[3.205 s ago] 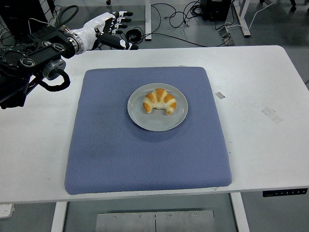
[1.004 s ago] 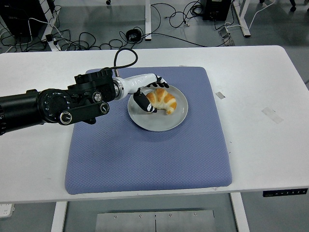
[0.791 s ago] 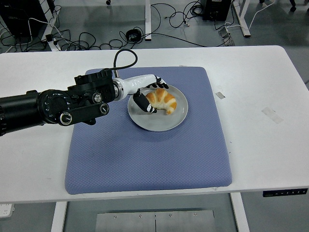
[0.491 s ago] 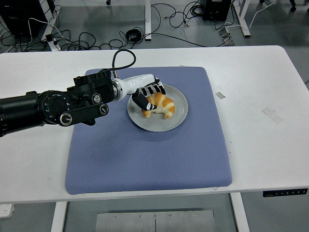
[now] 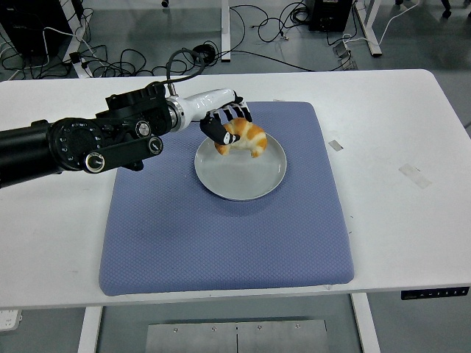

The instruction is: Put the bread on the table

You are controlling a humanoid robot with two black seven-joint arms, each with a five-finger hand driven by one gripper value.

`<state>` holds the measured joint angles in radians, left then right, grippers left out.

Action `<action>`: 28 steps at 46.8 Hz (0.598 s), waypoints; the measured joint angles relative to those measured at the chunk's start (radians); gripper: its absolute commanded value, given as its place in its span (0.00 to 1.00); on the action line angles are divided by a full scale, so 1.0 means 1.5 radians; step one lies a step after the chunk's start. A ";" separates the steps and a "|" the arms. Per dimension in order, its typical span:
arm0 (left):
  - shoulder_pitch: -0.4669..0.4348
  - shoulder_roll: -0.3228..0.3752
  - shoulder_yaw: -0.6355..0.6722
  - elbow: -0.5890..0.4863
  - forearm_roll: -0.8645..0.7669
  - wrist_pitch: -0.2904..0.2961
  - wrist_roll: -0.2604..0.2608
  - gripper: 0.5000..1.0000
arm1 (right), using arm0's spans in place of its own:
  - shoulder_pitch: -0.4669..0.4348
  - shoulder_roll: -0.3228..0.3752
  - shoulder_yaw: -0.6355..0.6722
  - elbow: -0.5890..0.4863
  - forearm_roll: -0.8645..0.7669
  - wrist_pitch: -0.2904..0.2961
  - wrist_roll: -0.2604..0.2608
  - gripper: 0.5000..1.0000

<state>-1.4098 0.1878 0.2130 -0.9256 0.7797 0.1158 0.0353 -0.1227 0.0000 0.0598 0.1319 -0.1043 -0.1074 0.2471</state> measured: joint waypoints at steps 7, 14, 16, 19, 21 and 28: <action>-0.008 0.033 0.003 0.004 0.000 -0.003 0.000 0.00 | 0.000 0.000 0.000 0.000 0.000 0.000 0.000 1.00; -0.002 0.061 0.016 0.021 0.001 -0.003 -0.002 0.00 | 0.000 0.000 0.000 0.000 0.000 0.000 0.000 1.00; -0.002 0.066 0.023 0.023 0.001 -0.003 -0.003 0.00 | -0.001 0.000 0.000 0.000 0.000 0.000 0.000 1.00; 0.000 0.080 0.033 0.026 0.001 -0.004 -0.006 0.00 | 0.000 0.000 0.000 0.000 0.000 0.000 0.000 1.00; 0.003 0.089 0.034 0.027 0.000 -0.004 -0.008 0.00 | 0.000 0.000 0.000 0.000 0.000 0.000 0.000 1.00; 0.018 0.108 0.035 0.029 -0.001 -0.002 -0.011 0.00 | 0.000 0.000 0.000 0.000 0.000 0.000 0.000 1.00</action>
<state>-1.3835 0.3498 0.2655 -0.8823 0.7779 0.1128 0.0187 -0.1230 0.0000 0.0598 0.1319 -0.1043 -0.1074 0.2471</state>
